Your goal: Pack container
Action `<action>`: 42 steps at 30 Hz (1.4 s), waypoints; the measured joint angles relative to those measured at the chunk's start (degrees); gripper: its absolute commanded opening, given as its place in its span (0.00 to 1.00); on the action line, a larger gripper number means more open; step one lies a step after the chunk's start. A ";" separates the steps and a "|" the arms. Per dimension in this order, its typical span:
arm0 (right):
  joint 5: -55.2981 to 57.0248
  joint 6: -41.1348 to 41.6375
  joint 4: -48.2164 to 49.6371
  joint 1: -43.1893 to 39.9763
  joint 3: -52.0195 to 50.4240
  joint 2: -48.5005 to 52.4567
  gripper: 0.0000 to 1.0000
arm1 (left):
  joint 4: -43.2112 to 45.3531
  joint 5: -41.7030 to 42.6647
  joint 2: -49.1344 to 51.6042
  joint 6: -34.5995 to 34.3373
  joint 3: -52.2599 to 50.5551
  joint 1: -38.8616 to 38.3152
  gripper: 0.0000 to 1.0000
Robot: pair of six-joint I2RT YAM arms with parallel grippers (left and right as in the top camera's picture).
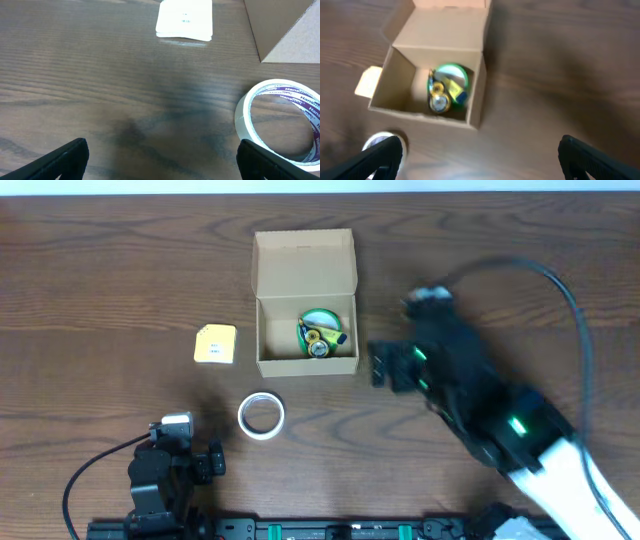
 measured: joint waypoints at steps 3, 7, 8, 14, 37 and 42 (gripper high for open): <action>-0.24 -0.66 -1.14 -1.03 -8.76 -13.55 0.99 | 0.00 0.00 0.00 0.00 0.00 0.00 0.96; 0.55 -1.03 -5.84 -1.44 -12.48 -27.21 0.99 | 0.00 0.02 0.00 0.00 0.00 0.00 0.95; 0.94 -1.03 -6.73 -1.44 -12.50 -28.96 0.99 | 0.00 0.02 0.00 0.02 0.00 0.00 0.95; 7.87 -1.18 -15.23 -1.44 -12.83 -32.70 0.99 | 0.00 0.00 0.00 0.00 0.00 0.00 0.95; -2.23 -18.23 -1.75 -28.13 -48.15 -57.81 0.99 | 0.00 0.00 0.04 0.00 0.00 0.00 0.95; -2.82 -18.64 -3.15 -28.13 -50.95 -59.47 0.99 | 0.00 0.00 0.04 0.00 0.00 0.00 0.95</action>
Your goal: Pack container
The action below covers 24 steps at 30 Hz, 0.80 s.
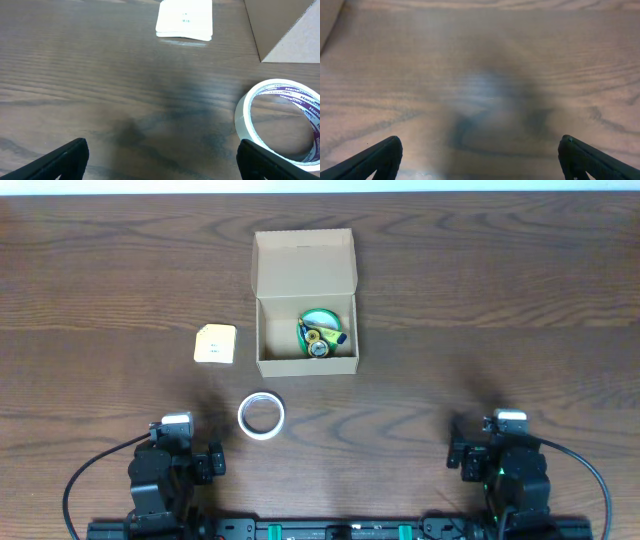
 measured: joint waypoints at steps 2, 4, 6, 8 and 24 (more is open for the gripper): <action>-0.02 0.00 -1.05 0.00 -0.28 -0.28 0.99 | 0.00 0.00 0.00 0.00 0.00 0.00 0.96; -0.04 0.00 -1.14 0.00 -0.31 -0.28 0.99 | 0.00 0.00 0.00 0.00 0.00 0.00 0.95; -0.02 0.00 -1.14 0.00 -0.31 -0.28 0.99 | 0.00 0.00 0.00 0.00 0.00 0.00 0.95; -0.02 0.00 -1.14 0.00 -0.31 -0.28 0.99 | 0.00 0.00 0.00 0.00 0.00 0.00 0.95; -0.04 0.00 -1.16 0.00 -0.31 -0.31 0.99 | 3.08 -0.11 0.70 -1.20 0.00 0.00 0.96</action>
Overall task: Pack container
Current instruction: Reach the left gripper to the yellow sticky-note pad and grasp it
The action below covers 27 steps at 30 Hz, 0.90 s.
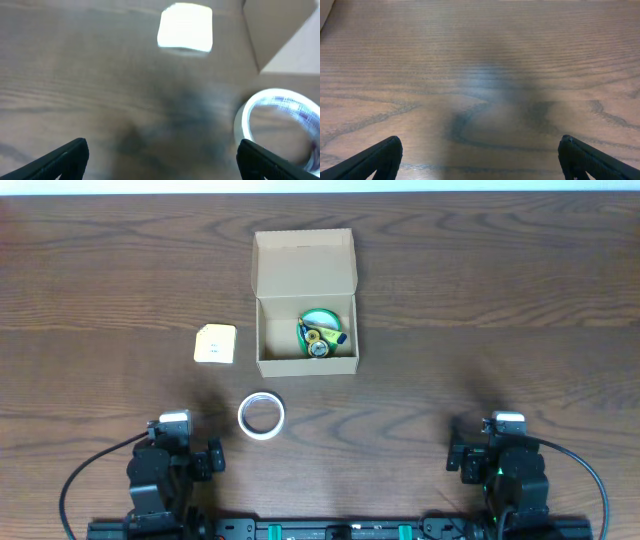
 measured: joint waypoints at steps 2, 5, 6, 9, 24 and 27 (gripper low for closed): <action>-0.13 0.00 0.02 0.00 0.00 -0.04 0.99 | 3.10 0.17 3.87 -2.29 0.85 -0.07 0.95; -0.37 0.00 0.00 -0.02 -0.02 -0.15 0.99 | 6.69 0.35 14.95 -6.01 7.32 -0.07 0.95; -0.42 0.00 -0.04 -0.02 -0.04 -0.24 0.99 | 7.45 0.44 17.40 -6.49 9.46 -0.07 0.95; -0.42 -0.02 0.00 -0.02 -0.07 -0.24 0.99 | 8.04 1.09 28.37 -7.78 19.71 -0.11 0.95; -0.57 -0.02 0.00 -0.02 -0.09 -0.26 0.99 | 8.68 3.72 61.46 -11.85 43.10 -0.11 0.95; -0.57 -0.02 -0.02 -0.02 -0.09 -0.26 0.99 | 10.73 4.48 65.05 -12.07 43.10 -0.11 0.95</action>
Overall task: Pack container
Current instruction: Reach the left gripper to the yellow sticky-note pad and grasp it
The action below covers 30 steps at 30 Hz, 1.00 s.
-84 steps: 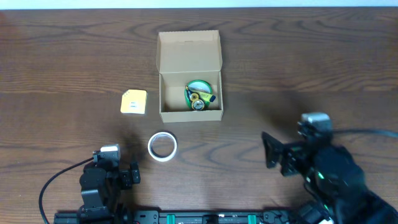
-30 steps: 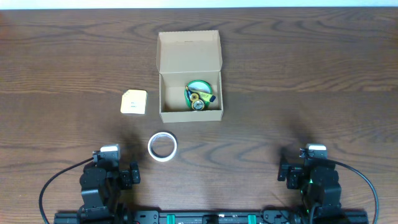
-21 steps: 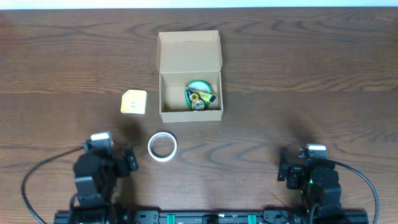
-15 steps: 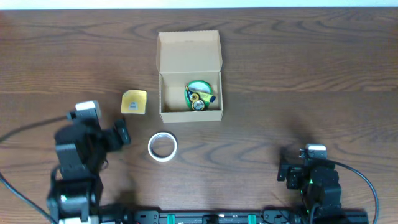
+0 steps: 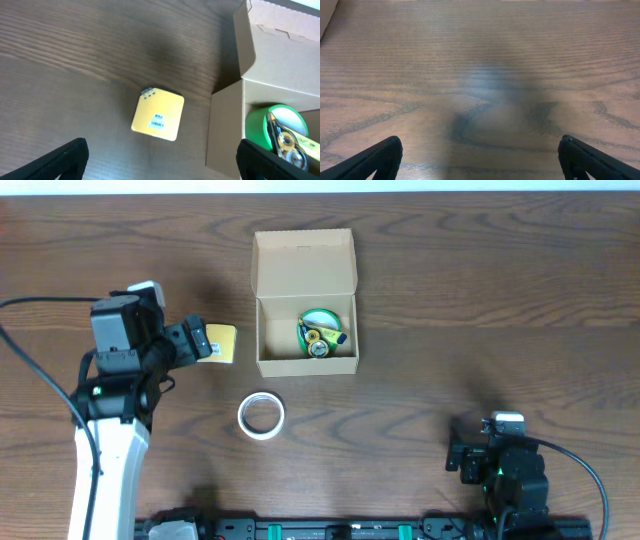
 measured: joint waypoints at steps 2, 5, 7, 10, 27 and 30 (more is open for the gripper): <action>0.00 0.00 0.02 0.00 0.00 0.00 0.99 | 1.25 0.94 3.76 0.00 0.00 0.00 0.95; 0.00 0.00 0.04 0.00 0.00 0.00 0.99 | 1.68 2.03 11.08 0.00 1.51 0.00 0.95; 0.00 0.00 -0.02 0.00 0.00 -0.02 0.99 | 1.09 2.36 15.43 0.00 3.98 0.00 0.95; 0.02 0.00 0.00 0.00 0.00 -0.02 0.99 | -2.21 2.60 21.07 0.07 9.60 0.00 0.95; 0.00 0.00 0.00 0.00 0.00 0.00 0.99 | -11.52 4.98 40.11 12.39 20.63 -1.09 0.95; 0.00 0.00 0.02 0.00 0.00 -0.02 0.99 | -11.72 4.92 41.83 14.01 20.63 -2.93 0.96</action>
